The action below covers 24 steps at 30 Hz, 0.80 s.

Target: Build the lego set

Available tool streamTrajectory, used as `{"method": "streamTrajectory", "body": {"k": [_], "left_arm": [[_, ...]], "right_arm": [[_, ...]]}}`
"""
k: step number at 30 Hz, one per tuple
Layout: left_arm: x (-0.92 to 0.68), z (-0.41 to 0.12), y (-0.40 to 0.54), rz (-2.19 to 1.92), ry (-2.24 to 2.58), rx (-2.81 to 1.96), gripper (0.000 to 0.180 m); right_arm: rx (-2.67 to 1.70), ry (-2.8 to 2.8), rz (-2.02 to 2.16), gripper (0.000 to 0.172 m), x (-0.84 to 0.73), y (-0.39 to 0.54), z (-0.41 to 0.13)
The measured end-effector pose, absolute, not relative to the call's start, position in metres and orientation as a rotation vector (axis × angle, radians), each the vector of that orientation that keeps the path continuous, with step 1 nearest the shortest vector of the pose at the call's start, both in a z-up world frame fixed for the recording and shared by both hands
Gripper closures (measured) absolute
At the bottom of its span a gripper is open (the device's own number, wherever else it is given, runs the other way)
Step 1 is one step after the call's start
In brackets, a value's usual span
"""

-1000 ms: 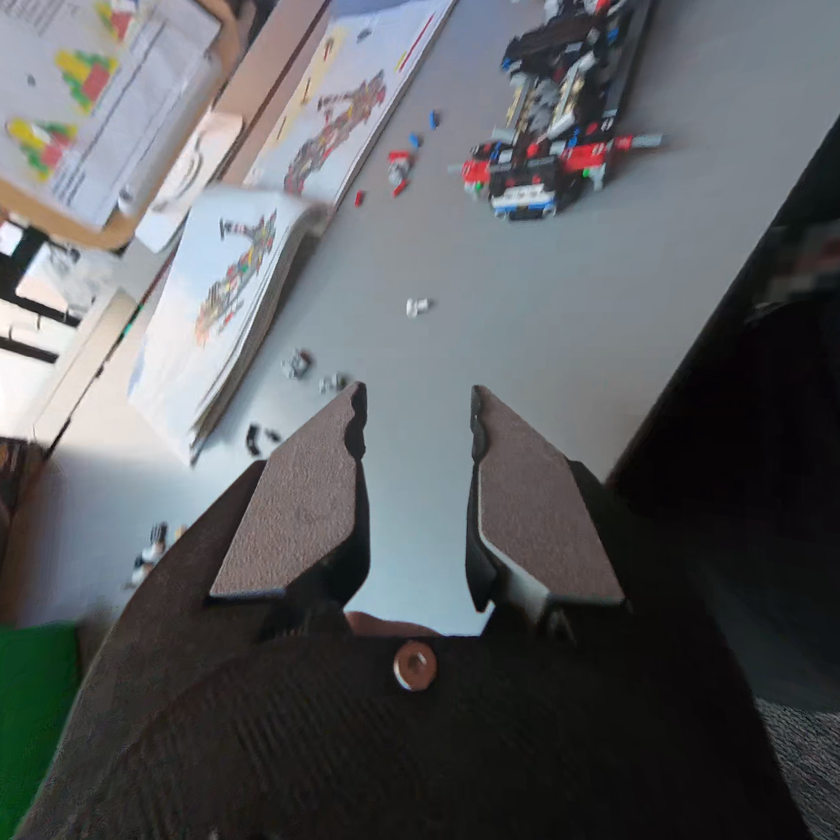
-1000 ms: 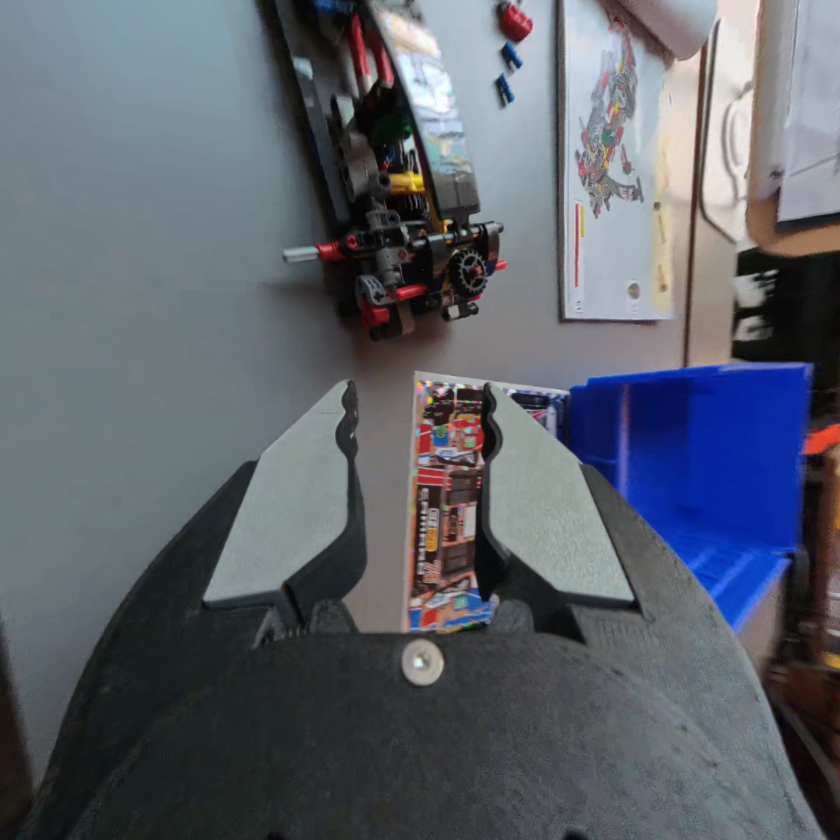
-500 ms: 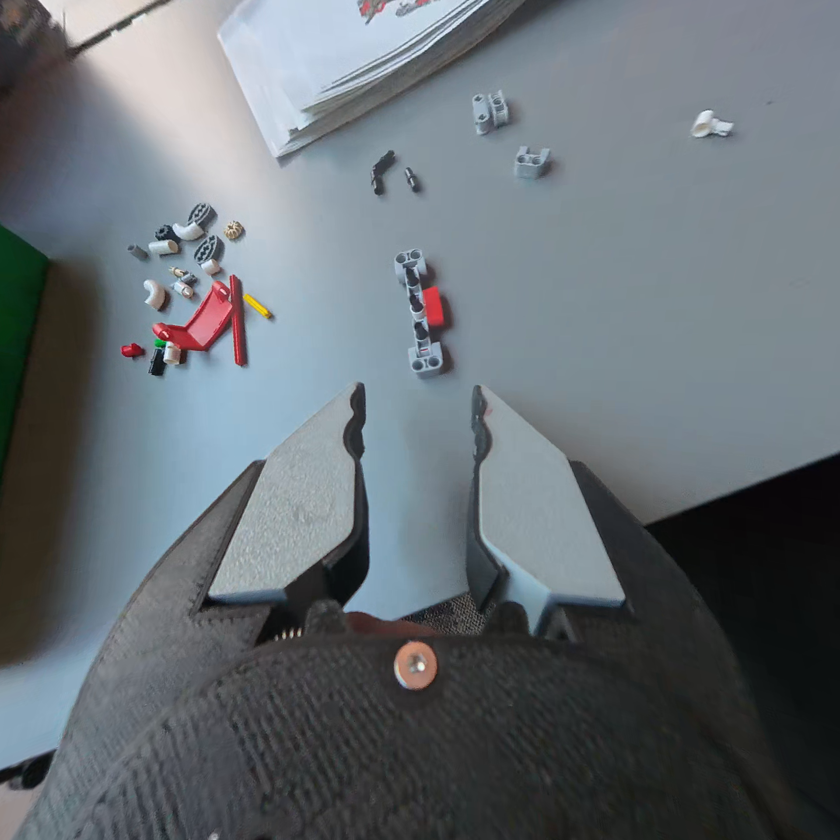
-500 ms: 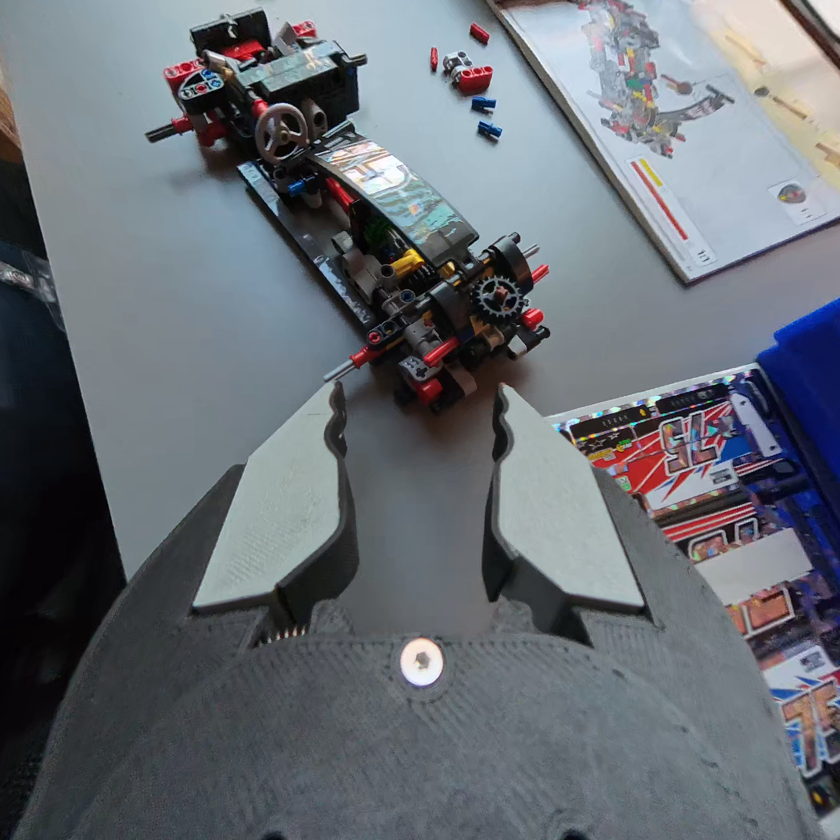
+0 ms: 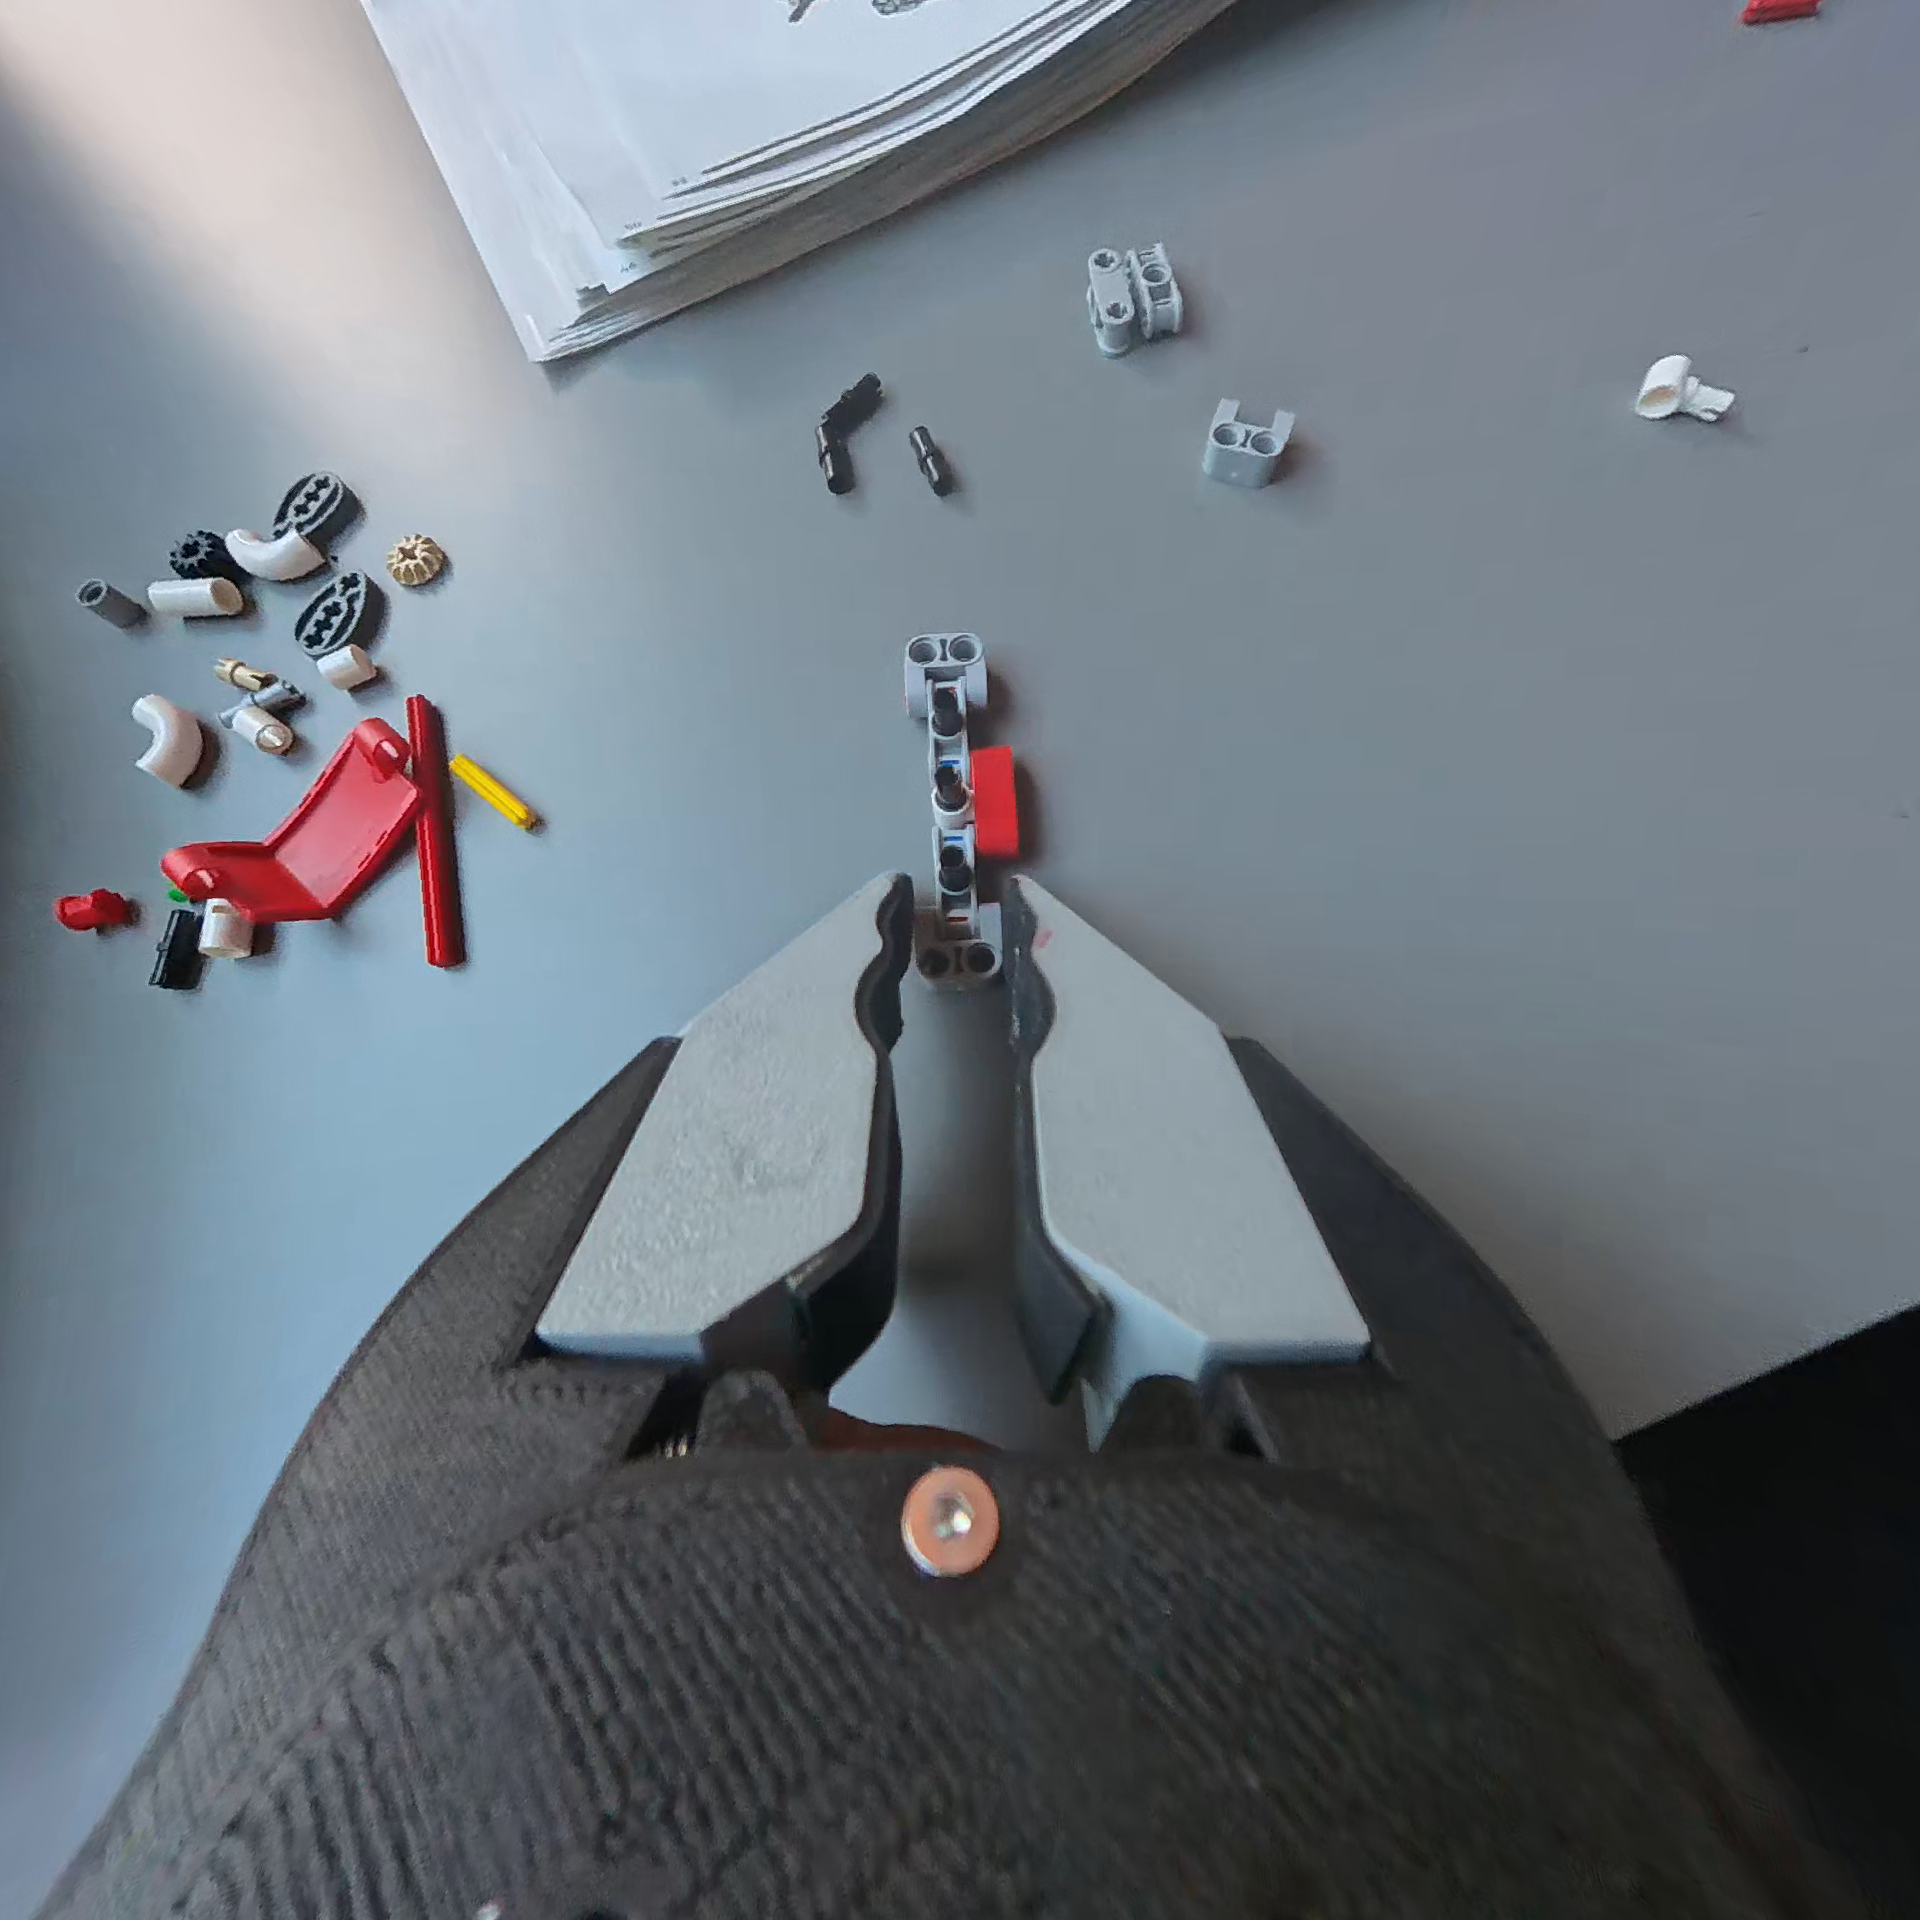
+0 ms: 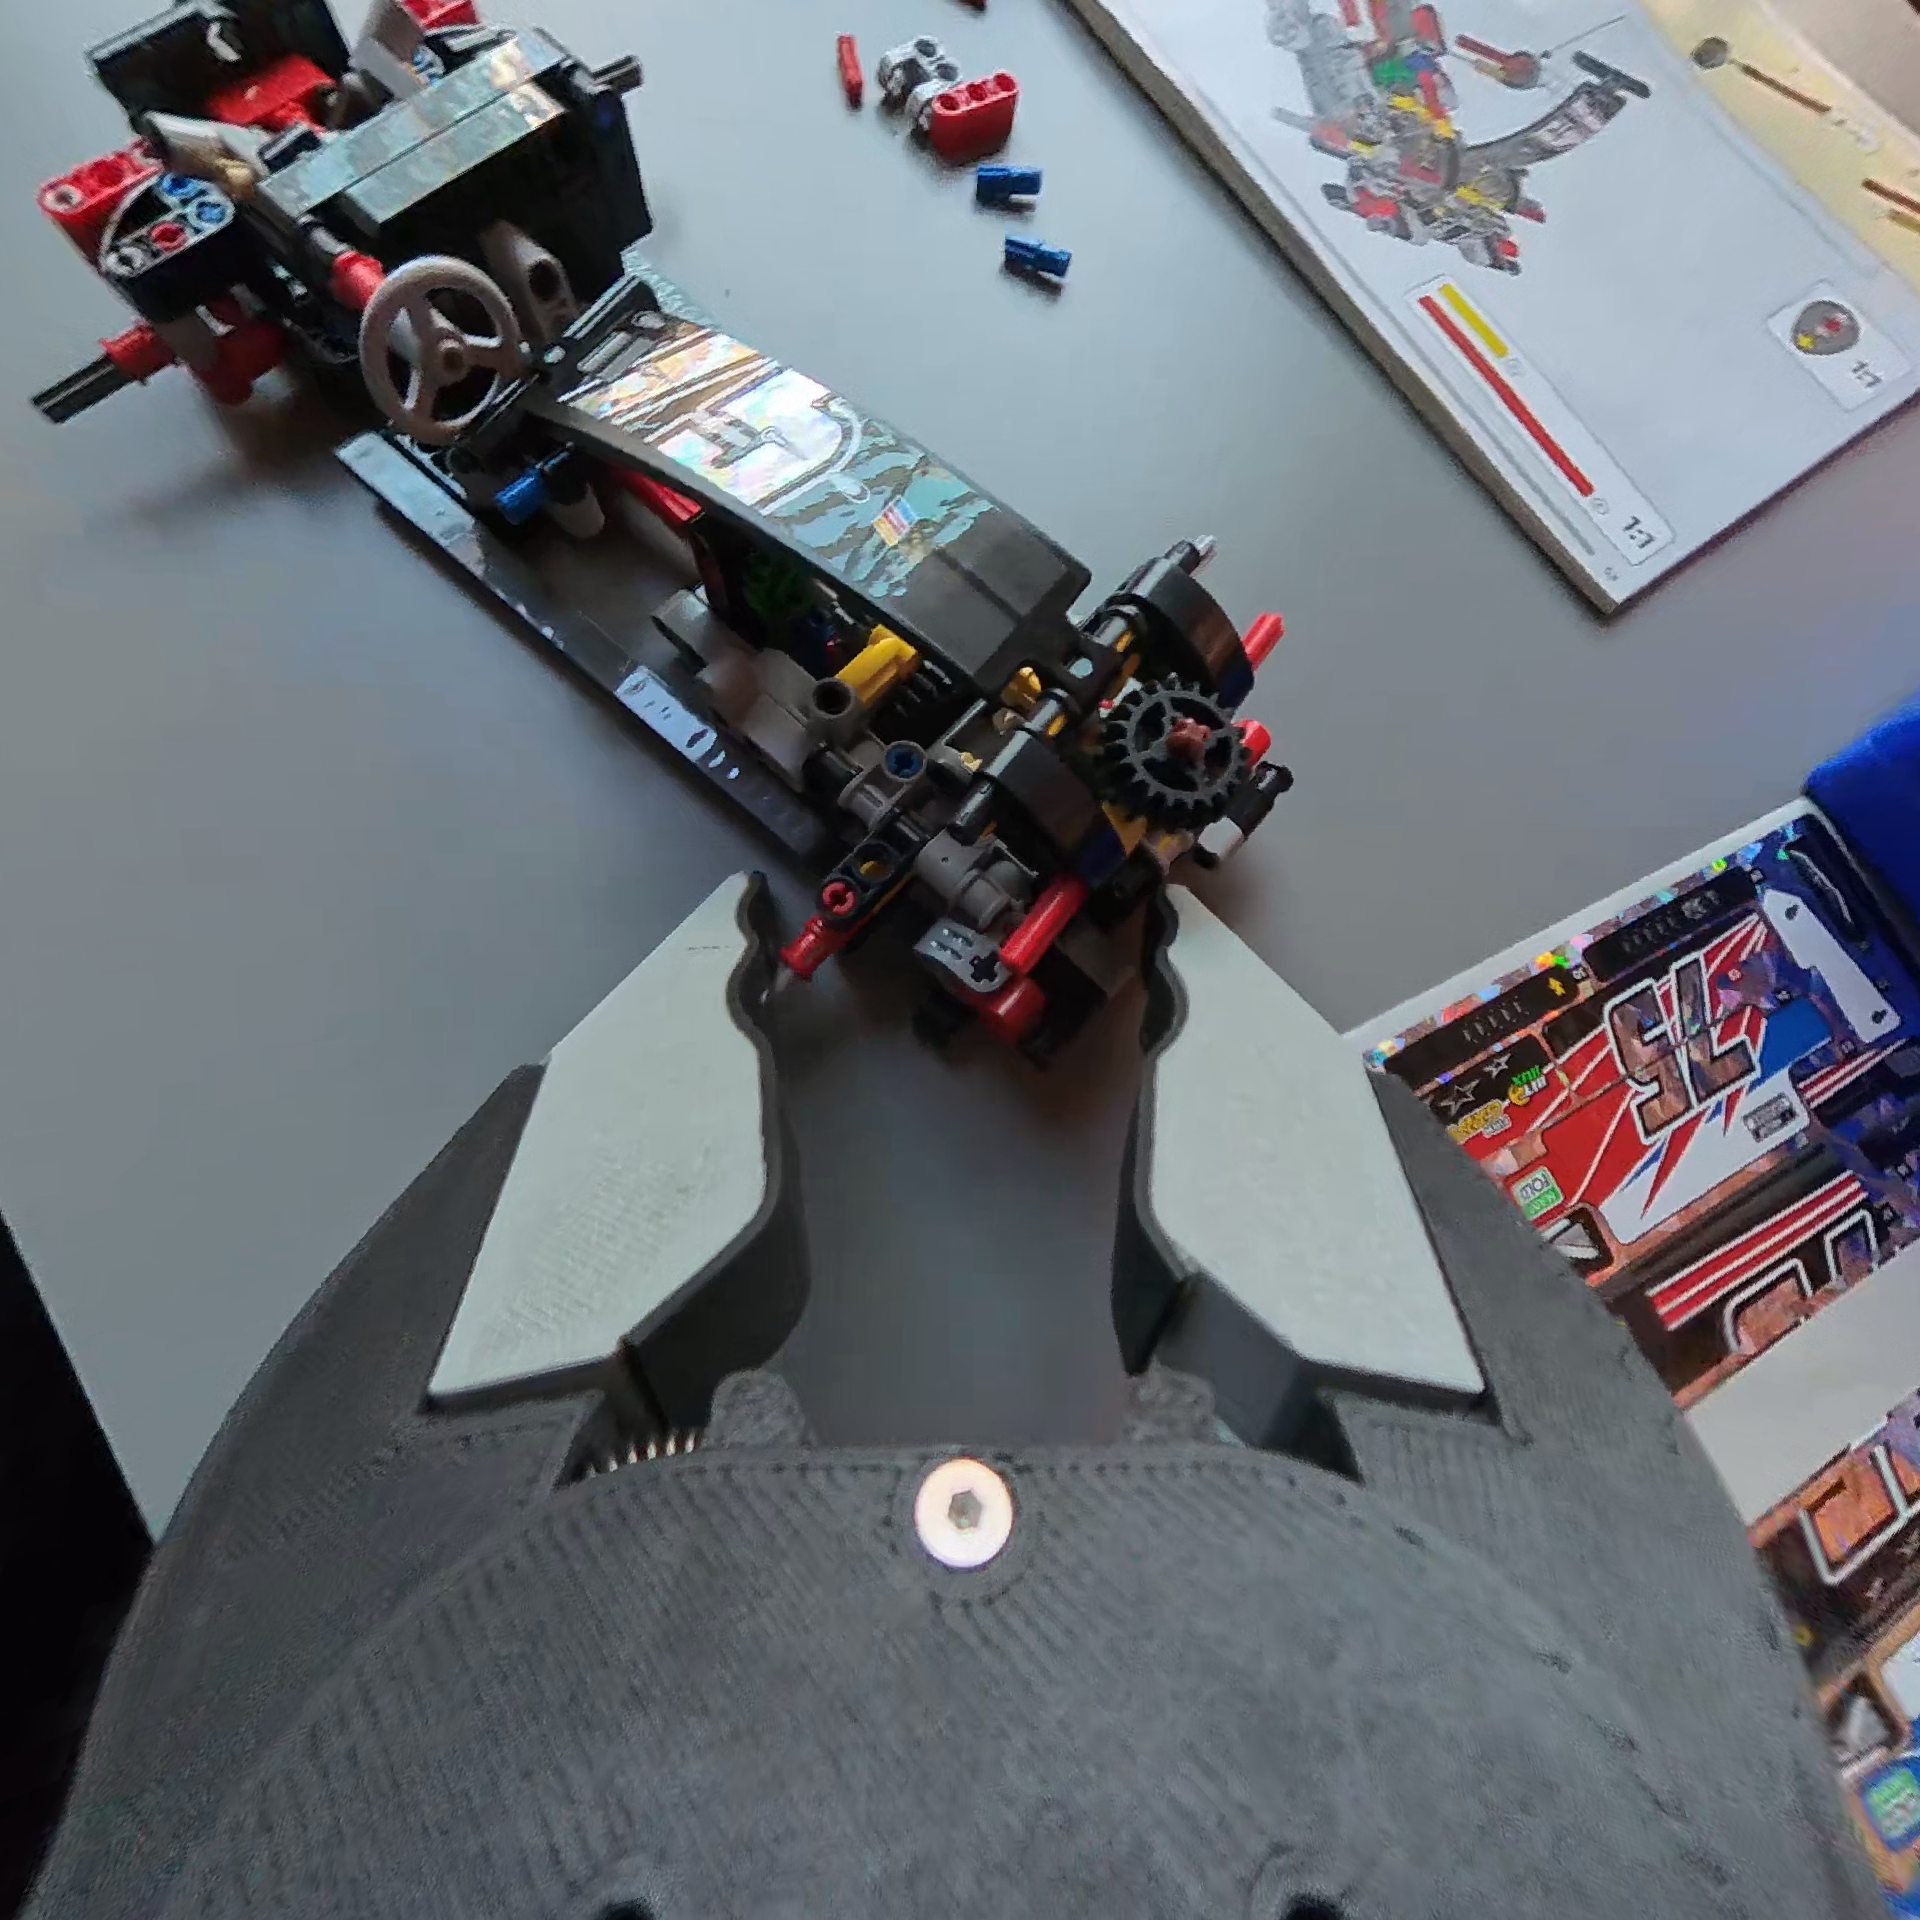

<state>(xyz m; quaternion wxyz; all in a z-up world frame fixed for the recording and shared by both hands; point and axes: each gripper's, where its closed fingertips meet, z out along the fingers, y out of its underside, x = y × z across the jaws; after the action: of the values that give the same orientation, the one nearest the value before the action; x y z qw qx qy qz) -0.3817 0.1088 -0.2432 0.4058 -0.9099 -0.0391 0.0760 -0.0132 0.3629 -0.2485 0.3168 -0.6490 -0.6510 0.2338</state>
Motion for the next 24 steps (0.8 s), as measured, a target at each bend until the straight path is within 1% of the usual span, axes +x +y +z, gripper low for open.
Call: {"method": "streamTrajectory", "body": {"k": [2,10,19,24], "left_arm": [[-0.382,-0.243,0.109,0.209,-0.097,-2.290,0.166],[-0.379,-0.243,0.109,0.191,-0.103,-2.275,0.166],[-0.375,-0.228,0.109,0.258,-0.053,-2.160,0.166],[-0.356,-0.219,0.114,0.296,0.011,-2.090,0.166]], "right_arm": [[-1.747,-1.634,0.605,0.107,-0.017,0.365,-0.249],[-1.776,-1.565,0.546,0.108,-0.021,0.367,-0.247],[-1.676,-1.488,0.710,0.110,-0.016,0.363,-0.224],[-1.686,-1.486,0.724,0.111,-0.011,0.364,-0.224]]}}
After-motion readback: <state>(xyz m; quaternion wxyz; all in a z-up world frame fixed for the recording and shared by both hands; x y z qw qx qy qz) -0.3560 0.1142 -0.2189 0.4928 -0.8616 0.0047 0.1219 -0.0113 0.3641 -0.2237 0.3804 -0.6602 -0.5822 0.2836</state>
